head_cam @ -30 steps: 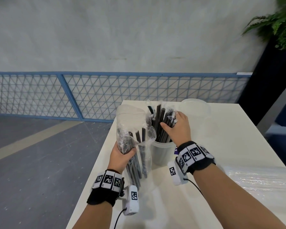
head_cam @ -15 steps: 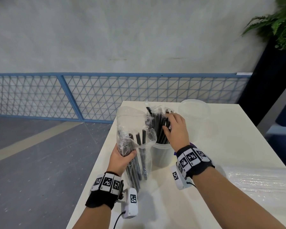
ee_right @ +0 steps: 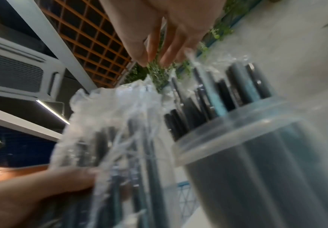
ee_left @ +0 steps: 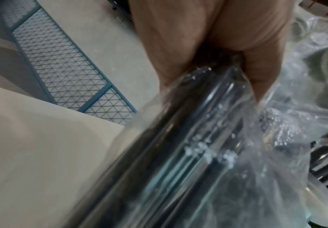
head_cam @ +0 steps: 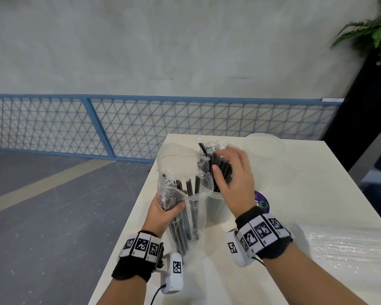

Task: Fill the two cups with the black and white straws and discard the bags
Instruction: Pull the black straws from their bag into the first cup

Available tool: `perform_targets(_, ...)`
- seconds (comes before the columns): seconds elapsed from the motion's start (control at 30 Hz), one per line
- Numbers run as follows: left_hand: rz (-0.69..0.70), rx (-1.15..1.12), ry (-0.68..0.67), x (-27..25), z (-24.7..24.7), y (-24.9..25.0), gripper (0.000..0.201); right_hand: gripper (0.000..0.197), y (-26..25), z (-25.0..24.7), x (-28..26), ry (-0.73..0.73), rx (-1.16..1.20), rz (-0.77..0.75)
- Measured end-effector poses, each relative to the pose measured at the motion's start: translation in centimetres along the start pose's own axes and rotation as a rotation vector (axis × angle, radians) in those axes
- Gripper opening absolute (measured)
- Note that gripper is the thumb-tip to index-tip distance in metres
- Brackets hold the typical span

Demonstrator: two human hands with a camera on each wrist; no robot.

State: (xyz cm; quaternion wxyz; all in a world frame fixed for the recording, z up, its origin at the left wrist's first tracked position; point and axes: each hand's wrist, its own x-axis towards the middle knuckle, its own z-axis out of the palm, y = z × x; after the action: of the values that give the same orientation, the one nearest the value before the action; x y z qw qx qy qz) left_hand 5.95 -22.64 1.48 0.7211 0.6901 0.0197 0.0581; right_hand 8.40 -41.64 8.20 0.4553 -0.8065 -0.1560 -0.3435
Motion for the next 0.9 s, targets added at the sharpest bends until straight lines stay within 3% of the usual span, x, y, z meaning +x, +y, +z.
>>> perform_targets(0.1, 0.015, -0.044, -0.035, -0.2, -0.1, 0.0, 0.035, 0.021, -1.6, 0.7, -1.4, -0.232, 0.061, 0.037)
perform_targets(0.27, 0.010, -0.049, -0.102, -0.9, -0.1, 0.3, 0.039, 0.050, -1.5, 1.9, -2.8, -0.491, 0.040, 0.275)
perform_targets(0.43, 0.035, 0.007, -0.249, -1.1, -0.3, 1.0, 0.065, 0.060, -2.9, 2.1, -3.7, -0.620, 0.119, 0.201)
perform_targets(0.53, 0.006, 0.020, -0.391, -1.1, -0.5, 1.1, 0.075, 0.061, -3.1, 2.6, -3.9, -0.711, 0.282, 0.332)
perform_targets(0.7, -0.154, 0.180, -0.538, -1.3, -0.6, 0.7, 0.066, 0.081, -2.8, 3.0, -4.3, -0.775, 0.396, 0.476)
perform_targets(0.8, -0.191, 0.269, -0.557, -1.6, -0.6, 0.8, 0.055, 0.062, -2.9, 2.8, -4.1, -0.822, 0.421, 0.457)
perform_targets(0.9, -0.184, 0.424, -0.628, -1.5, -0.3, 1.2, 0.045, 0.057, -2.8, 2.5, -4.0, -0.829, 0.414, 0.432)
